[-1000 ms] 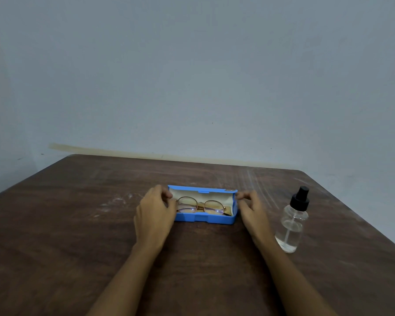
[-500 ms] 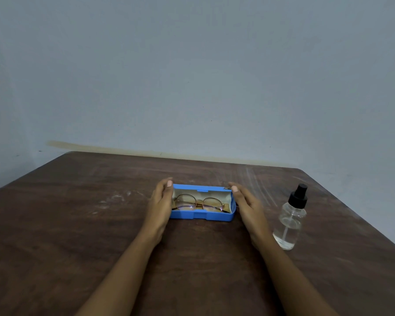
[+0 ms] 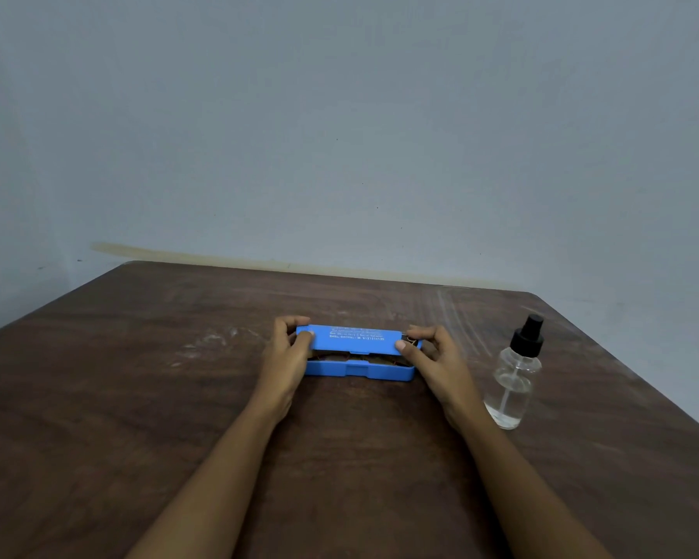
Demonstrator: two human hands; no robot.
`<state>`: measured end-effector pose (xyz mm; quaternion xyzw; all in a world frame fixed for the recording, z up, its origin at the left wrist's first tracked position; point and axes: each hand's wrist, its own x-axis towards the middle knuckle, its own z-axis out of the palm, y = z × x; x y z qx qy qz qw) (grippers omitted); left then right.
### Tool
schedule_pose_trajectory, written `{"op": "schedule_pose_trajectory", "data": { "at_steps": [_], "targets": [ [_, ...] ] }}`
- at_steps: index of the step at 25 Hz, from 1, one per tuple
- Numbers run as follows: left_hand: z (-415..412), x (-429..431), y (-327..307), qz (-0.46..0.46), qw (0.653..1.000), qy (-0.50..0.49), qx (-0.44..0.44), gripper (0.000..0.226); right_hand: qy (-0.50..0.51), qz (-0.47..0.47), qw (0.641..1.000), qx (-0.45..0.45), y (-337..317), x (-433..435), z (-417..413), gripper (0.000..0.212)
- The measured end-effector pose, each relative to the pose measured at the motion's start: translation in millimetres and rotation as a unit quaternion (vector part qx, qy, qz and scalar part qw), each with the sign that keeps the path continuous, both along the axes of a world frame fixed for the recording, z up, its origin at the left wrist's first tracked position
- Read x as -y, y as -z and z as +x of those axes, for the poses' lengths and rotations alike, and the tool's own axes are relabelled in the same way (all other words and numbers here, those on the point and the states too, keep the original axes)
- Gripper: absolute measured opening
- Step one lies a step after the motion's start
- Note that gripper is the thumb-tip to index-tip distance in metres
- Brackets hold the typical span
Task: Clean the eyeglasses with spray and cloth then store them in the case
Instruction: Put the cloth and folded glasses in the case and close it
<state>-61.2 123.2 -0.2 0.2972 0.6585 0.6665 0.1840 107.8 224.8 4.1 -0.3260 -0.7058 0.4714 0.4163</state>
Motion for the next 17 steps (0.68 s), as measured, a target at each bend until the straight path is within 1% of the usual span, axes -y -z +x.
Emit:
{"op": "schedule_pose_trajectory", "data": {
  "at_steps": [5, 8, 13, 17],
  "targets": [
    [0.1, -0.1, 0.3, -0.037, 0.997, 0.008, -0.074, 0.031, -0.036, 0.005, 0.999, 0.014, 0.1, 1.3, 5.0, 0.019],
    [1.7, 1.3, 0.2, -0.051, 0.993, 0.003, -0.109, 0.032, -0.046, 0.059, 0.995, 0.059, -2.4, 1.6, 6.8, 0.033],
    [5.6, 1.2, -0.9, -0.074, 0.985, 0.002, -0.155, 0.032, -0.058, 0.122, 0.980, 0.147, -3.4, 0.2, 5.0, 0.034],
    [7.5, 0.8, -0.2, -0.095, 0.979, 0.016, -0.177, 0.047, -0.042, 0.129, 0.977, 0.165, -4.5, -0.5, 5.2, 0.034]
  ]
}}
